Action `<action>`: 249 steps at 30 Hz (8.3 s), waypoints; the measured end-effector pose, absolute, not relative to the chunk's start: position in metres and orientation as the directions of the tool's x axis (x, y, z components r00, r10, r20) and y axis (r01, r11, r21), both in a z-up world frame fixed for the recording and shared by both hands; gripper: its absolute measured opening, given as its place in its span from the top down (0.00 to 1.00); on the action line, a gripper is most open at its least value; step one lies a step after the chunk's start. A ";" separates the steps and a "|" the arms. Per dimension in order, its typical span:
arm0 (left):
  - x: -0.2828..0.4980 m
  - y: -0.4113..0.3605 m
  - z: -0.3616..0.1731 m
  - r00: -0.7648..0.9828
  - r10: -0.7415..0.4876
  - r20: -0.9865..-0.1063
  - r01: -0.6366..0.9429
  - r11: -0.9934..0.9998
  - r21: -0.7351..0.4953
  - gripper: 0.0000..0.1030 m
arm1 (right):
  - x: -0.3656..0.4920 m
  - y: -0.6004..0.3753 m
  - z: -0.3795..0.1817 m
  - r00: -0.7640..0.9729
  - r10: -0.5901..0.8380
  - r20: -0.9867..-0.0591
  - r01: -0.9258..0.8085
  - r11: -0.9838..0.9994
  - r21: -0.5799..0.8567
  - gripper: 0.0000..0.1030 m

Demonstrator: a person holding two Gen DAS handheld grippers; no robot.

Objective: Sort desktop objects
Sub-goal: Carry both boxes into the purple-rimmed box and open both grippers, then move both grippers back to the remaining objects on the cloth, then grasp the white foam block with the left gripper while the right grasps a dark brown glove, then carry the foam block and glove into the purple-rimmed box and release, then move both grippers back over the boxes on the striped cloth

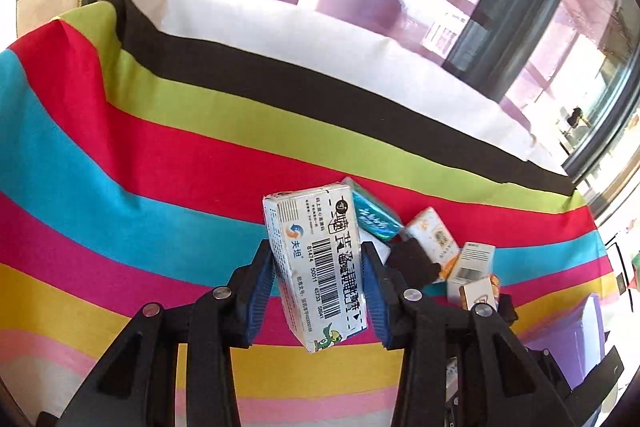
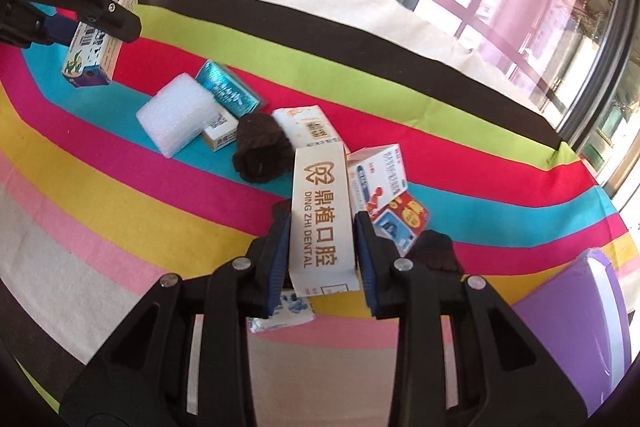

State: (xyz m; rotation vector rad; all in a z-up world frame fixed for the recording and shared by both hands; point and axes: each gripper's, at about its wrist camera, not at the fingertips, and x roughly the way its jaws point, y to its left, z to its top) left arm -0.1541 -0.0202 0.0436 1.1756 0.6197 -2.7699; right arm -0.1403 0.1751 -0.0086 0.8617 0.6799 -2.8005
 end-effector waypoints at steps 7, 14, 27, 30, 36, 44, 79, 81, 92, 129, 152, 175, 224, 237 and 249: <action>-0.164 0.028 0.074 -0.742 0.278 -0.610 0.031 -0.895 -0.445 0.59 | -0.126 0.202 0.023 -0.896 0.054 -0.442 0.100 -0.942 -0.319 0.66; -0.169 0.077 0.098 -0.717 0.446 -0.536 -0.149 -0.849 -0.508 0.59 | -0.098 0.240 0.060 -0.944 0.124 -0.305 -0.069 -0.981 -0.183 0.66; -0.163 0.170 0.141 -0.587 0.633 -0.504 -0.425 -0.771 -0.474 0.59 | -0.057 0.317 0.094 -0.950 0.269 -0.157 -0.295 -0.940 0.172 0.66; -0.165 0.193 0.147 -0.550 0.659 -0.514 -0.471 -0.752 -0.460 0.59 | -0.054 0.332 0.096 -0.937 0.312 -0.157 -0.342 -0.911 0.230 0.66; -0.168 0.241 0.148 -0.478 0.683 -0.552 -0.549 -0.723 -0.419 0.59 | -0.043 0.370 0.097 -0.887 0.414 -0.204 -0.461 -0.818 0.345 0.66; -0.168 0.295 0.135 -0.381 0.695 -0.609 -0.621 -0.681 -0.388 0.59 | -0.035 0.388 0.096 -0.858 0.447 -0.254 -0.514 -0.752 0.413 0.64; -0.168 0.195 0.133 -0.481 0.679 -0.555 -0.485 -0.733 -0.477 0.46 | -0.036 0.364 0.097 -0.894 0.409 -0.181 -0.447 -0.821 0.356 0.14; -0.168 0.179 0.130 -0.500 0.666 -0.554 -0.458 -0.746 -0.484 0.46 | -0.036 0.358 0.097 -0.901 0.398 -0.172 -0.434 -0.834 0.342 0.12; -0.177 0.081 0.095 -0.612 0.555 -0.564 -0.255 -0.813 -0.524 0.46 | -0.075 0.303 0.081 -0.941 0.218 -0.261 -0.257 -0.958 0.128 0.05; -0.222 0.011 -0.031 -0.557 0.048 -0.829 -0.057 -0.998 -0.020 0.54 | -0.160 0.244 -0.024 -0.672 -0.242 -0.700 0.182 -0.970 0.160 0.04; -0.031 0.018 -0.005 -0.765 0.090 -0.638 0.102 -0.961 -0.258 0.55 | -0.177 0.189 -0.034 -0.588 -0.239 -0.773 0.355 -0.935 0.019 0.35; -0.010 0.065 -0.002 -0.797 0.189 -0.574 -0.001 -0.950 -0.311 0.55 | -0.135 0.242 0.014 -0.738 -0.242 -0.630 0.280 -0.959 0.040 0.78; -0.052 0.337 0.075 -0.541 0.666 -0.513 -0.653 -0.718 -0.243 0.34 | 0.004 0.484 0.062 -0.732 0.000 -0.681 0.026 -0.999 -0.028 0.75; -0.059 0.312 0.072 -0.585 0.628 -0.513 -0.600 -0.761 -0.247 0.31 | 0.003 0.492 0.058 -0.715 -0.053 -0.697 0.043 -0.999 0.032 0.74; -0.067 0.317 0.071 -0.571 0.660 -0.488 -0.612 -0.738 -0.284 0.28 | 0.006 0.504 0.051 -0.701 -0.033 -0.712 0.018 -0.999 0.029 0.74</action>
